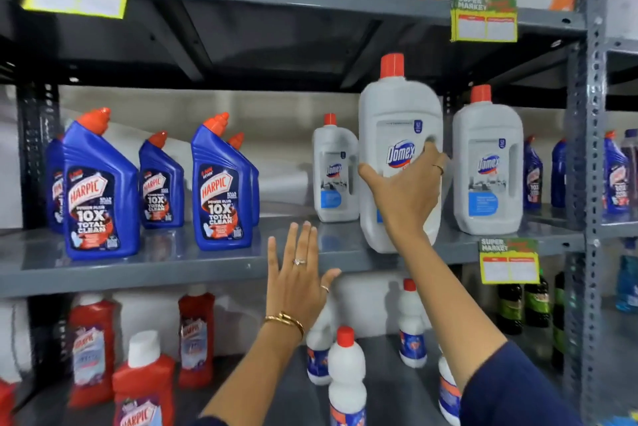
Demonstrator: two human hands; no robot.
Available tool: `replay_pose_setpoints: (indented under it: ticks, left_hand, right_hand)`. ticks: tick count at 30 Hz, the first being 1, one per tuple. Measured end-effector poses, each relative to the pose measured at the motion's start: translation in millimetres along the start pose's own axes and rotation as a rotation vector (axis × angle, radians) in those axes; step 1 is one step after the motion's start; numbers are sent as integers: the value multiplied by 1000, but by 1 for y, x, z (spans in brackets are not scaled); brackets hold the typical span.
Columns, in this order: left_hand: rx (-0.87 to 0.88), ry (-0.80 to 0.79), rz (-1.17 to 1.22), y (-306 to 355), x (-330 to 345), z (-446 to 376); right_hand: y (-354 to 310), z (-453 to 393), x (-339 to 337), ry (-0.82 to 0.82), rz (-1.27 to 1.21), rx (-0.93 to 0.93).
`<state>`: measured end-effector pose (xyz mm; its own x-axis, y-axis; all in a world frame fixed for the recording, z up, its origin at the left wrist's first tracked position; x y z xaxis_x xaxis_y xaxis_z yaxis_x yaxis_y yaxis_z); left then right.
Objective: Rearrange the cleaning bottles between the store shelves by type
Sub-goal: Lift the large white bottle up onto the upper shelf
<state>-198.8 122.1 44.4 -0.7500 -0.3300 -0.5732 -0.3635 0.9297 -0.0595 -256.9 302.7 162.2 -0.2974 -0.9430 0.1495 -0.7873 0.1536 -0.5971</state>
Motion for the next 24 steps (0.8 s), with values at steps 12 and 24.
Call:
replay_pose_setpoints:
  ticks: [12,24]
  left_hand:
    - [-18,93,11,-3,2,4]
    - [-20,92,28,-3,1,4]
  right_hand:
    - [27,-3,68,-49,97,11]
    - [27,-3,79,-175,119,-7]
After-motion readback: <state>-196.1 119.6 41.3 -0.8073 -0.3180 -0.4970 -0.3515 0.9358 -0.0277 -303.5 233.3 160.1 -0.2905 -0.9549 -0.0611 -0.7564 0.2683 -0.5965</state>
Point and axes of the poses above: each hand's wrist, its own z-axis away from the middle knuckle, its own x-axis out of the palm, y = z × x, the point moved 10 cm from there along -z, towards the middle knuckle, and after that the axes turned 2 degrees about -x, right-handed, at the moved point
